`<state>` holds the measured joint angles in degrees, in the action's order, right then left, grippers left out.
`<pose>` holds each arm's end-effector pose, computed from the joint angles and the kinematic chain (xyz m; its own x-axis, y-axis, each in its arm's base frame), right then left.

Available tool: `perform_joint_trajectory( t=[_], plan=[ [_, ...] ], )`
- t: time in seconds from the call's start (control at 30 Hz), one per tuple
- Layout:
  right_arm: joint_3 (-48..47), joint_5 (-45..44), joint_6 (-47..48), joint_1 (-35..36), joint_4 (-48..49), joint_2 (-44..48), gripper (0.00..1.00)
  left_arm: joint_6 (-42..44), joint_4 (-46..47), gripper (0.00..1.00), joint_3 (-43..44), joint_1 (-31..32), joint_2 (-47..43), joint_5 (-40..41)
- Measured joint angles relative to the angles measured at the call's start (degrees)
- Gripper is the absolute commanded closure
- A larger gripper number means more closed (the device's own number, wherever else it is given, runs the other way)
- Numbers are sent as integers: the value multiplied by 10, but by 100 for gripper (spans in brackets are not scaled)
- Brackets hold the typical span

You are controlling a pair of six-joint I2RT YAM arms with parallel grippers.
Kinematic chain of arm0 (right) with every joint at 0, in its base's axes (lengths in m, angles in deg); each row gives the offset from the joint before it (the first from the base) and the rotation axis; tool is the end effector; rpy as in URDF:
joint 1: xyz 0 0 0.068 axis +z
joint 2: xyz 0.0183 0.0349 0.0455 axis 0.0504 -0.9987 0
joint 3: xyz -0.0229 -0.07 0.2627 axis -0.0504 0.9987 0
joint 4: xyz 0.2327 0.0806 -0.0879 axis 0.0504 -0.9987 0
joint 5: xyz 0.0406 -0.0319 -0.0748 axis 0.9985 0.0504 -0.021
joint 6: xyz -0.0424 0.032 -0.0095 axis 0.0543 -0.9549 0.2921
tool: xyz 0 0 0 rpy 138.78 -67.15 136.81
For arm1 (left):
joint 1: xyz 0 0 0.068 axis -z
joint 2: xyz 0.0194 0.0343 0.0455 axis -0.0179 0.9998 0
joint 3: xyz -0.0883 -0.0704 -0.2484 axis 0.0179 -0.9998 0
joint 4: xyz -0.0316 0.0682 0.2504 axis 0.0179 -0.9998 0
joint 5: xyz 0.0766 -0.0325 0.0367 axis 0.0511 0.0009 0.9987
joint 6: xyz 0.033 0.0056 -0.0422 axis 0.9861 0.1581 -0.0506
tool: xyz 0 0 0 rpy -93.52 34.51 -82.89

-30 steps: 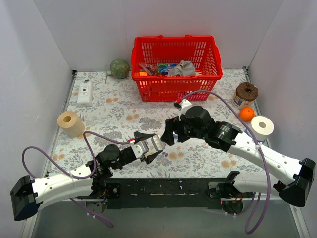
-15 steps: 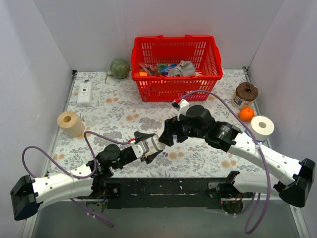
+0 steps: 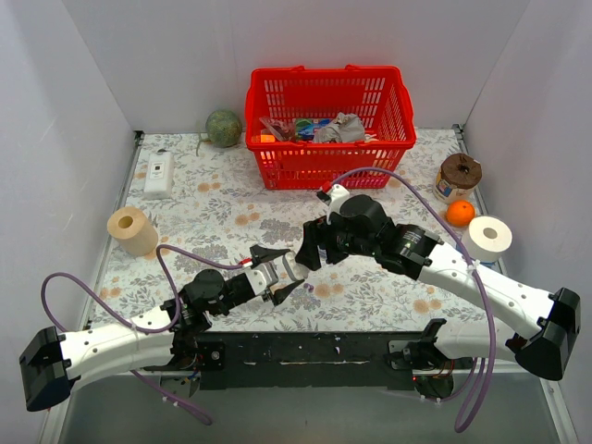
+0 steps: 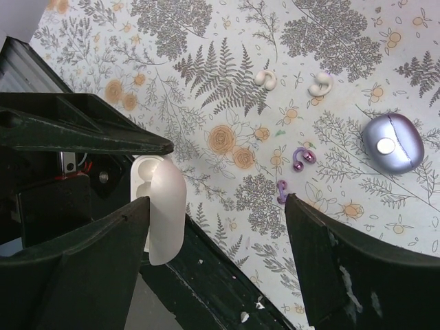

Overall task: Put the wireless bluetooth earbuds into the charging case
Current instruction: Open the charging case.

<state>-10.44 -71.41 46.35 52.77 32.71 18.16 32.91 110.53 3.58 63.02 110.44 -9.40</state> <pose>0.1445 0.2134 0.3363 -0.6300 -0.1212 -0.7670 -0.6213 0.6712 0.4043 0.0822 -0.1562 0.2421 -0.3427 -0.1855 -0.9209 0.8252 0.4090 -0.3895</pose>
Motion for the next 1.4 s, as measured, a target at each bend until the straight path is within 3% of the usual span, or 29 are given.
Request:
perform_joint_trajectory(
  t=[0.33,0.63,0.8,1.0,1.1,1.23,1.4],
  plan=[
    [0,-10,-1,-1,-7,3,17,0,0,100,0,0,-8,0],
    [0,34,2,-1,9,-2,43,0,0,100,0,0,-8,0],
    [0,43,2,-1,11,-10,48,-1,-1,100,0,0,-10,0],
    [0,49,3,-1,19,-12,60,-5,0,100,0,0,-12,0],
    [-1,51,3,-1,21,-16,70,-7,0,100,0,0,-12,1],
    [-2,55,3,0,20,-23,98,-9,0,100,0,0,-12,4],
    [-5,50,1,-1,18,-24,99,-9,5,92,0,0,-12,8]
  ],
)
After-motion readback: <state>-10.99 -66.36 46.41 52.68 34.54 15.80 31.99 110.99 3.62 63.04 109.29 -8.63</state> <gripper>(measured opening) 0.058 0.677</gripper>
